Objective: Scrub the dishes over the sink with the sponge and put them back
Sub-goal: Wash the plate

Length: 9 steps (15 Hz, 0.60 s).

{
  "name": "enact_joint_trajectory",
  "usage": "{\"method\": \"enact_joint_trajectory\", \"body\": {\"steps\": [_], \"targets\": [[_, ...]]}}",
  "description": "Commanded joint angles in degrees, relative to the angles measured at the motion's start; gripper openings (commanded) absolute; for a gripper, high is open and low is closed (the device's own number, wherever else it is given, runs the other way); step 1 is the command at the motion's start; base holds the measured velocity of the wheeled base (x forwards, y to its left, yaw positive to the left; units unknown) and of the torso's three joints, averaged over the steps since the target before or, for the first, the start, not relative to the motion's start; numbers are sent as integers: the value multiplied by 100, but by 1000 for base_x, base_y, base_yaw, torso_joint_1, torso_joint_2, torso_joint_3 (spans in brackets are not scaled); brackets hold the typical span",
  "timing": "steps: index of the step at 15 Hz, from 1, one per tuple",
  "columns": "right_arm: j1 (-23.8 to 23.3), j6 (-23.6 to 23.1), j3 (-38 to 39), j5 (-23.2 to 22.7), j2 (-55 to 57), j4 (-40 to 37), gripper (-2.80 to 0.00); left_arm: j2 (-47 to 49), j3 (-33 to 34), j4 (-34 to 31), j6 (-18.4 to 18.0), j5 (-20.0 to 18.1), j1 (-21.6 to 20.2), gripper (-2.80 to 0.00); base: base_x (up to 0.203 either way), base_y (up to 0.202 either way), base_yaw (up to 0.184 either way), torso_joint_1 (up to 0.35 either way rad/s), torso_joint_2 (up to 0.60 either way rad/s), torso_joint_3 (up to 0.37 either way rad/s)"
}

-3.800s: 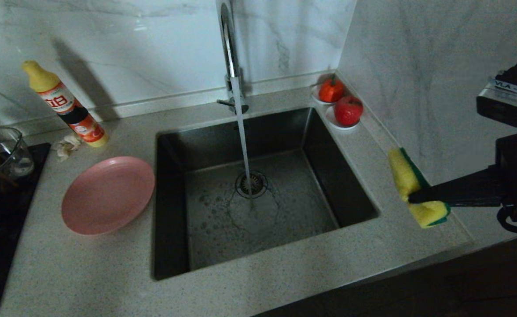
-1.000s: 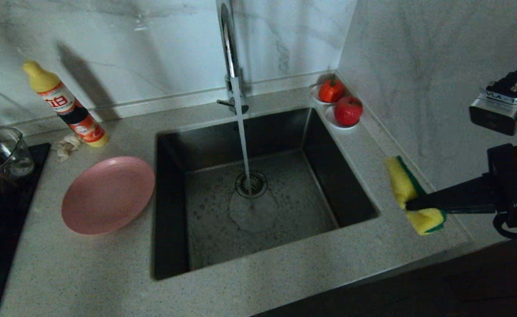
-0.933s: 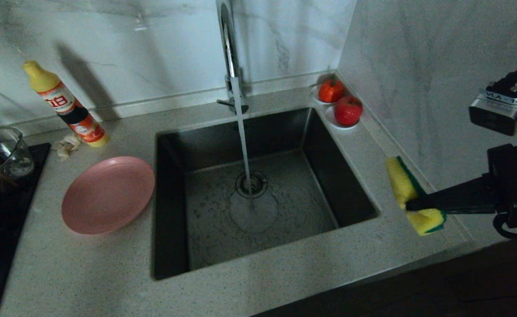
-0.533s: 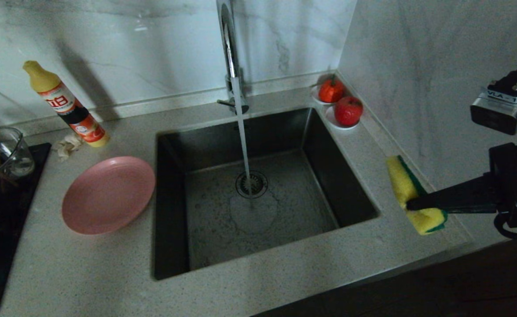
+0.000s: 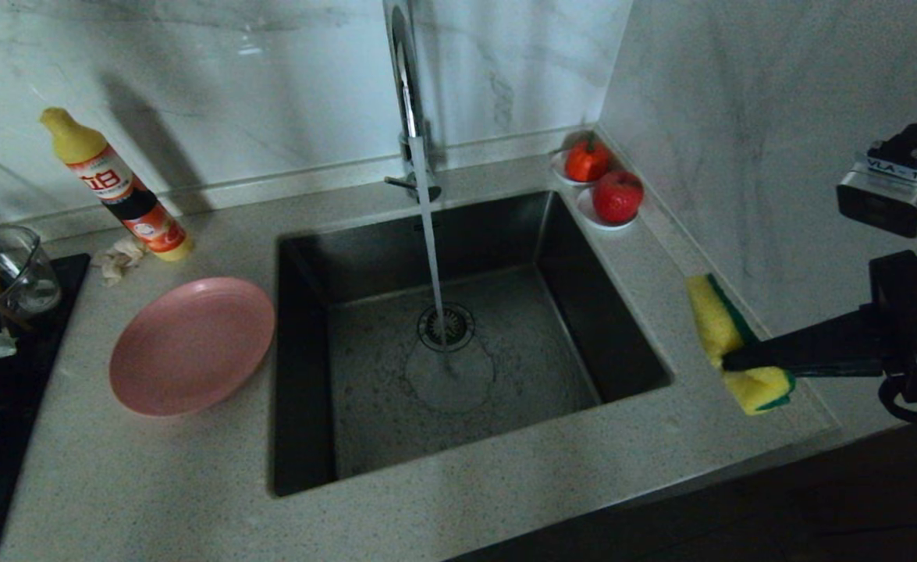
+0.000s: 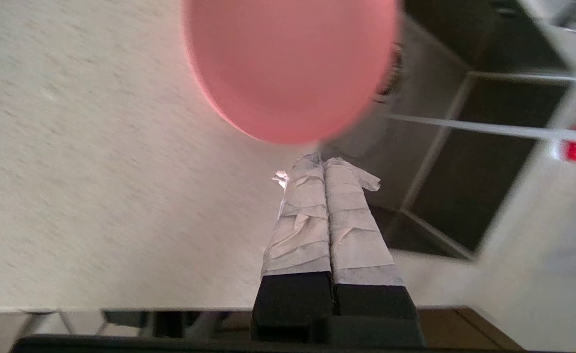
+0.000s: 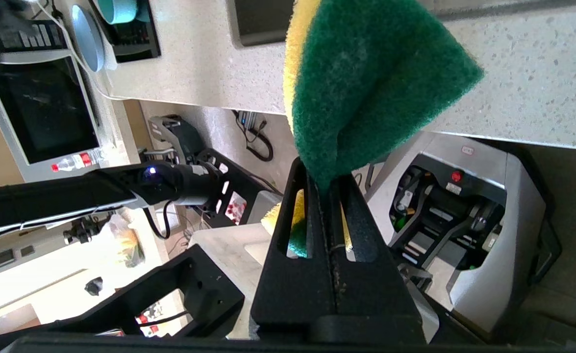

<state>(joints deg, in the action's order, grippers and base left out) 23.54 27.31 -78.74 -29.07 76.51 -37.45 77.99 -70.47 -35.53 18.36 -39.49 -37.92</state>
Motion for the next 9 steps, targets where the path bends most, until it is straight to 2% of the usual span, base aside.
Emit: {"method": "enact_joint_trajectory", "body": {"steps": [1,5,6,9], "targets": [[1,11,-10,-19,39,-8,-280,507,387,552,-14,302,102,-280,0,0,0,0,0,0],[1,20,34,-19,154,10,-280,1410,889,1831,1,571,192,-280,0,0,0,0,0,0],[1,20,43,-11,154,9,-280,1547,875,1960,3,598,196,0,0,0,0,0,0,0],[1,11,55,-11,128,1,-280,1871,500,1917,33,601,204,0,0,0,0,0,0,0]]}}
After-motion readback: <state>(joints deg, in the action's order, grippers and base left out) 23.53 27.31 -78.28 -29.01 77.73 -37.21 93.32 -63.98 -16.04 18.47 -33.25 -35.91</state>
